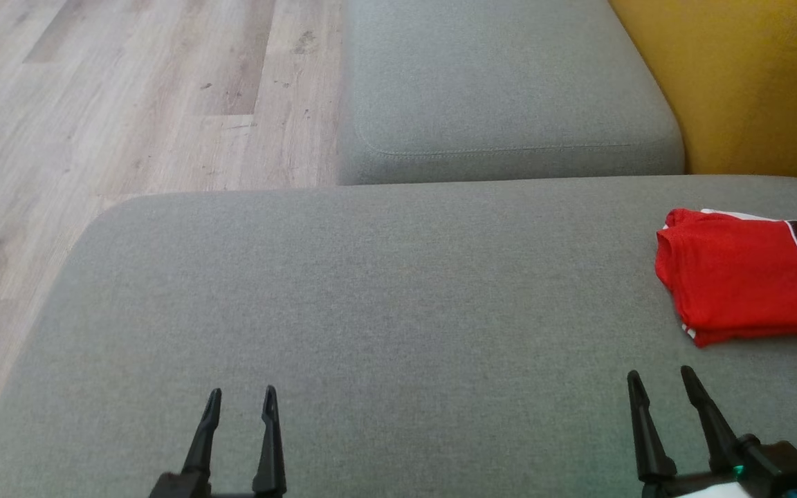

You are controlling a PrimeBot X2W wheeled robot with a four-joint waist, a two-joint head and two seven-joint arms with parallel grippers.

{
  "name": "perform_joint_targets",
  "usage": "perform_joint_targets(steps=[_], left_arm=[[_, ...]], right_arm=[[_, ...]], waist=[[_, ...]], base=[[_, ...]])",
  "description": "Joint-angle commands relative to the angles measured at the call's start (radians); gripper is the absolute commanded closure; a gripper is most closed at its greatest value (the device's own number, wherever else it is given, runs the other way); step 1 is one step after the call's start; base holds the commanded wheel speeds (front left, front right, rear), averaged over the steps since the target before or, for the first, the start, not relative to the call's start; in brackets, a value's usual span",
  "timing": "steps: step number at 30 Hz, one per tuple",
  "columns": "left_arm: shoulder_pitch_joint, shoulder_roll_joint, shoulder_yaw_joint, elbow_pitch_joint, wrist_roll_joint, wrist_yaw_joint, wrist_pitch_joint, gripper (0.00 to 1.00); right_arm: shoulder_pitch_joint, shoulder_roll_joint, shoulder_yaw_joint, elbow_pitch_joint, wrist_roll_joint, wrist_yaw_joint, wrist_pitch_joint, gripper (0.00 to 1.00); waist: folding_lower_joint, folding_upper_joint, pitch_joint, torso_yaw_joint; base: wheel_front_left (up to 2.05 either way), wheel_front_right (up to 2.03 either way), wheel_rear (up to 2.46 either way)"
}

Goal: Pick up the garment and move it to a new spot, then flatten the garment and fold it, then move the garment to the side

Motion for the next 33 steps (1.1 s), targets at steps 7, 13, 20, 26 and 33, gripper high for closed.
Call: perform_joint_targets(steps=[7, 13, 20, 26, 33], left_arm=[[0.003, 0.000, 0.001, 0.037, -0.012, -0.011, 0.008, 1.00], [-0.010, 0.001, 0.017, 0.038, -0.082, -0.020, 0.025, 1.00], [-0.026, 0.002, 0.036, 0.041, -0.162, -0.032, 0.044, 1.00], [-0.039, 0.003, 0.052, 0.042, -0.230, -0.041, 0.060, 1.00], [-0.054, 0.004, 0.071, 0.042, -0.309, -0.053, 0.080, 1.00]], right_arm=[[0.002, 0.002, 0.000, 0.038, 0.024, 0.000, 0.004, 1.00], [-0.016, -0.001, -0.006, 0.043, 0.098, 0.000, 0.020, 1.00], [-0.036, -0.002, -0.012, 0.049, 0.183, 0.000, 0.038, 1.00], [-0.053, -0.004, -0.018, 0.054, 0.254, 0.000, 0.054, 1.00], [-0.073, -0.004, -0.026, 0.059, 0.336, 0.000, 0.072, 1.00]], waist=[[0.0001, 0.0000, 0.003, -0.003], [0.0001, 0.0000, 0.010, -0.005], [0.0001, 0.0000, 0.019, -0.007], [0.0001, 0.0000, 0.027, -0.009], [0.0001, 0.0000, 0.036, -0.011]], base=[[0.00, 0.00, 0.00], [0.00, 0.00, 0.00], [0.00, 0.00, 0.00], [0.00, 0.00, 0.00], [0.00, 0.00, 0.00]])
